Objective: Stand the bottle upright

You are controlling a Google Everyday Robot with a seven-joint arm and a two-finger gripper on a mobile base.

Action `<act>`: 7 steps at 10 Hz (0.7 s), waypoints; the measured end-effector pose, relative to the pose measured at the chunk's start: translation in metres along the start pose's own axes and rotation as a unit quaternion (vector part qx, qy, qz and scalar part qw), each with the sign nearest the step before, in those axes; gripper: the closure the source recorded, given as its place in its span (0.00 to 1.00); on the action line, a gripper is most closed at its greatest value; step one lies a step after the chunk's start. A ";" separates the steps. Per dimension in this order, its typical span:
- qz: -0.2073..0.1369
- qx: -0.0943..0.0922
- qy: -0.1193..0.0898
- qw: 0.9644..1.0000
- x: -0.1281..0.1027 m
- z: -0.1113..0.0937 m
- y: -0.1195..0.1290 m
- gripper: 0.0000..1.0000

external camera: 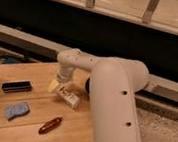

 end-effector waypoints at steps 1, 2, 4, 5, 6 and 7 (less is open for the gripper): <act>0.000 -0.002 0.003 1.000 0.001 0.001 0.001 0.03; -0.002 -0.004 0.005 1.000 -0.003 0.004 0.005 0.03; -0.012 -0.004 0.002 1.000 -0.012 0.007 0.007 0.03; -0.022 -0.005 -0.004 1.000 -0.024 0.008 0.010 0.03; -0.029 -0.006 -0.007 1.000 -0.031 0.009 0.012 0.03; -0.037 -0.009 -0.009 0.999 -0.039 0.012 0.015 0.03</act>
